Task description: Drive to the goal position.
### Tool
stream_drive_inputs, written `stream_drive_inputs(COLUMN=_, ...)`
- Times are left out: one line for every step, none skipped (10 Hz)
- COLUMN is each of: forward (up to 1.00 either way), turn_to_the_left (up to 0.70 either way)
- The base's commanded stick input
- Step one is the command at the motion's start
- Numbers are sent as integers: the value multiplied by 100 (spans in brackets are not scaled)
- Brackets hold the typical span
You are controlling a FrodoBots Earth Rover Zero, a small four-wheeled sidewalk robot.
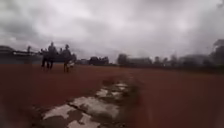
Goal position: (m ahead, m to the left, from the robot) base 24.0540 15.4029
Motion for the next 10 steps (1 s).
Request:
stream_drive_inputs(forward=85, turn_to_the_left=0)
stream_drive_inputs(forward=85, turn_to_the_left=0)
stream_drive_inputs(forward=85, turn_to_the_left=0)
stream_drive_inputs(forward=85, turn_to_the_left=0)
stream_drive_inputs(forward=85, turn_to_the_left=7)
stream_drive_inputs(forward=85, turn_to_the_left=27)
stream_drive_inputs(forward=85, turn_to_the_left=34)
stream_drive_inputs(forward=85, turn_to_the_left=34)
stream_drive_inputs(forward=85, turn_to_the_left=26)
stream_drive_inputs(forward=85, turn_to_the_left=0)
